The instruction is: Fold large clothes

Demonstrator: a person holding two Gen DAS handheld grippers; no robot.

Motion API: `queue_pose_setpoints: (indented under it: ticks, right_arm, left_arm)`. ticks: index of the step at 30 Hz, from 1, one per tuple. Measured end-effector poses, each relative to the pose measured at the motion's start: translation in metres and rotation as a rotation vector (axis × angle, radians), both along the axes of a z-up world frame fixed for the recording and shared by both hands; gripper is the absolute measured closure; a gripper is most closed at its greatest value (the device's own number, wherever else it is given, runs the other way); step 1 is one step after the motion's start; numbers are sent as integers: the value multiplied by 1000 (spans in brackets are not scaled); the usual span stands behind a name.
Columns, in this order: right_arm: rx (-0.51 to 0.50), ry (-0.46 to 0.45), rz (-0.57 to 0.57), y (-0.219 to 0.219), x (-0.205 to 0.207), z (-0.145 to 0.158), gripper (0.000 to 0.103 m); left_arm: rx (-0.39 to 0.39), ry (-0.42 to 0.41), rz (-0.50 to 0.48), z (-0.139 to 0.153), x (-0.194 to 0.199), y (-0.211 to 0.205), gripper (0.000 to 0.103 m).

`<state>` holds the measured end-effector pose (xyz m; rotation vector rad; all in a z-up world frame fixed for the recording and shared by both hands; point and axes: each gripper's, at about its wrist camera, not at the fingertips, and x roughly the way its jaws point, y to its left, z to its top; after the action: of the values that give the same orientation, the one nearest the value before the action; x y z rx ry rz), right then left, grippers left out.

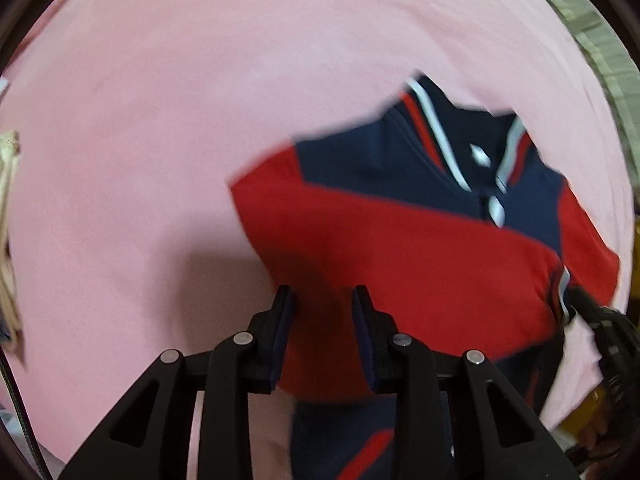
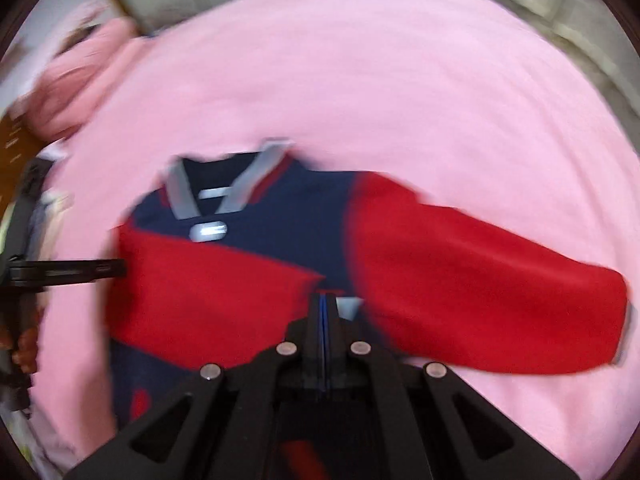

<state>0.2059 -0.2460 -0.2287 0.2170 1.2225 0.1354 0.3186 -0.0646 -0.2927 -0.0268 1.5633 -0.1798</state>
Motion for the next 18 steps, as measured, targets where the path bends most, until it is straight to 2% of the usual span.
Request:
queue_pose_setpoints:
  ticks: [1, 4, 7, 11, 13, 15, 18]
  right_arm:
    - [32, 7, 36, 13, 0, -1, 103]
    - [95, 50, 163, 62, 0, -12, 103]
    - [33, 83, 249, 87, 0, -21, 103]
    - [-24, 166, 145, 56, -1, -33, 103]
    - [-55, 194, 142, 41, -8, -35, 103]
    - [-32, 193, 169, 36, -8, -27, 103]
    - [-87, 148, 195, 46, -7, -7, 102]
  left_arm:
    - [-1, 16, -9, -3, -6, -3, 74]
    - [78, 45, -45, -12, -18, -9, 74]
    - [96, 61, -45, -14, -23, -4, 71]
    - [86, 76, -21, -9, -24, 12, 61]
    - [80, 75, 0, -2, -25, 18, 60]
    - [126, 46, 8, 10, -29, 18, 60]
    - [193, 3, 35, 35, -46, 15, 58]
